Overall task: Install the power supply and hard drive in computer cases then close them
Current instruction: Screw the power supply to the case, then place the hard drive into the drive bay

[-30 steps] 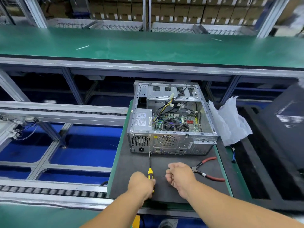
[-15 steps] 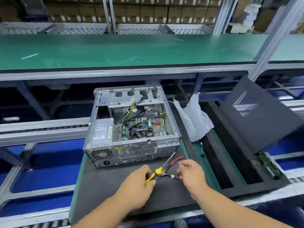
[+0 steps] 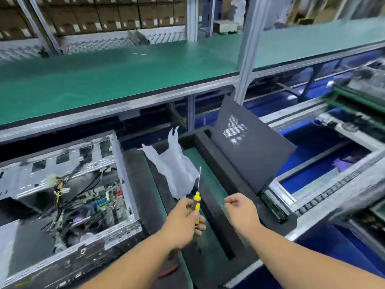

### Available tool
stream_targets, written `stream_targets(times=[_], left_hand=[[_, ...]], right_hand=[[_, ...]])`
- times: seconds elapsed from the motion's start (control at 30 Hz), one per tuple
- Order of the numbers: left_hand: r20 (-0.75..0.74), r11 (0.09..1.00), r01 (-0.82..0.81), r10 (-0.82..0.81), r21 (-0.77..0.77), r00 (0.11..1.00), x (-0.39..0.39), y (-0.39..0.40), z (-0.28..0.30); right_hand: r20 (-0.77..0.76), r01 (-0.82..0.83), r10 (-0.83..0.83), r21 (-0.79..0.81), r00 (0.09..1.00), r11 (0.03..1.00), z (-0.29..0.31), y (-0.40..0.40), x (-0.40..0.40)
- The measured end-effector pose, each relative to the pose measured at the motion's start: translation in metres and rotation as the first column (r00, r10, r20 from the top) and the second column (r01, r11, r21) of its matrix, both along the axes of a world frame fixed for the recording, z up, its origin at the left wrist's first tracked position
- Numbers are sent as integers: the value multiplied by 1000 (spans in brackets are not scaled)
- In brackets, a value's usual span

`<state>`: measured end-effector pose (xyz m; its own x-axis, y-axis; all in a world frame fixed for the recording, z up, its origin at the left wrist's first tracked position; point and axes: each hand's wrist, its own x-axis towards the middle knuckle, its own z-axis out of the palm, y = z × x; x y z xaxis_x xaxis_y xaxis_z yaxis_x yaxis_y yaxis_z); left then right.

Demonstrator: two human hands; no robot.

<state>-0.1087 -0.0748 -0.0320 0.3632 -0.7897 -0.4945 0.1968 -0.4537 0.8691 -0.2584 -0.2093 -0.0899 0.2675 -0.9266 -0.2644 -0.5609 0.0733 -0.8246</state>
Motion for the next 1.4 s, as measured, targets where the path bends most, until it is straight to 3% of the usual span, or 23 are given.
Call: stream_targets(times=[0.17,0.27,0.37,0.43,0.5,0.63,0.73,0.83,0.9,1.0,1.07,1.13,1.23,1.4], left_hand=[[-118,997,53,-47,55,992,-10,-51,9],[-221,991,108,-88,82,971,-26,-75,21],[-271,988,126,-97,92,958,-42,-95,21],[-299,989,96,-58,111,952,-48,-105,18],[-306,990,73,-33,122,951,-47,-109,15],[-184,995,5,14,100,983,-25,-108,10],[-69,997,-16,21,73,997,-6,-108,13],[-5,1000,-19,19,10,1000,11,-109,28],[11,999,-29,29,-44,1000,25,-105,44],[-4,983,-150,151,-105,989,55,-84,75],[-54,964,-232,227,-131,972,79,-63,94],[-82,950,-288,279,-121,957,99,-39,106],[-145,895,-439,425,-82,894,122,-2,109],[-247,716,-698,682,29,689,146,61,101]], right_hand=[[-194,-33,-23,-280,981,959,4,-46,-42],[-404,-77,-142,-479,904,874,5,-64,-69],[-678,-142,-153,-359,719,922,2,-78,-90],[-693,-149,-31,-199,720,969,2,-83,-96],[-673,-184,37,-149,739,972,6,-85,-99],[-666,-247,-6,-285,746,926,37,-81,-93],[-676,-392,9,-417,737,820,82,-82,-72],[-528,-464,209,-413,823,783,133,-89,-32],[-265,-452,384,-282,884,846,163,-95,2],[77,-496,504,-103,860,862,185,-102,54],[280,-494,481,-25,831,869,191,-100,90],[460,-427,351,69,816,902,190,-93,126],[576,-376,201,202,793,904,182,-66,176],[636,-537,155,468,756,702,157,8,234]])
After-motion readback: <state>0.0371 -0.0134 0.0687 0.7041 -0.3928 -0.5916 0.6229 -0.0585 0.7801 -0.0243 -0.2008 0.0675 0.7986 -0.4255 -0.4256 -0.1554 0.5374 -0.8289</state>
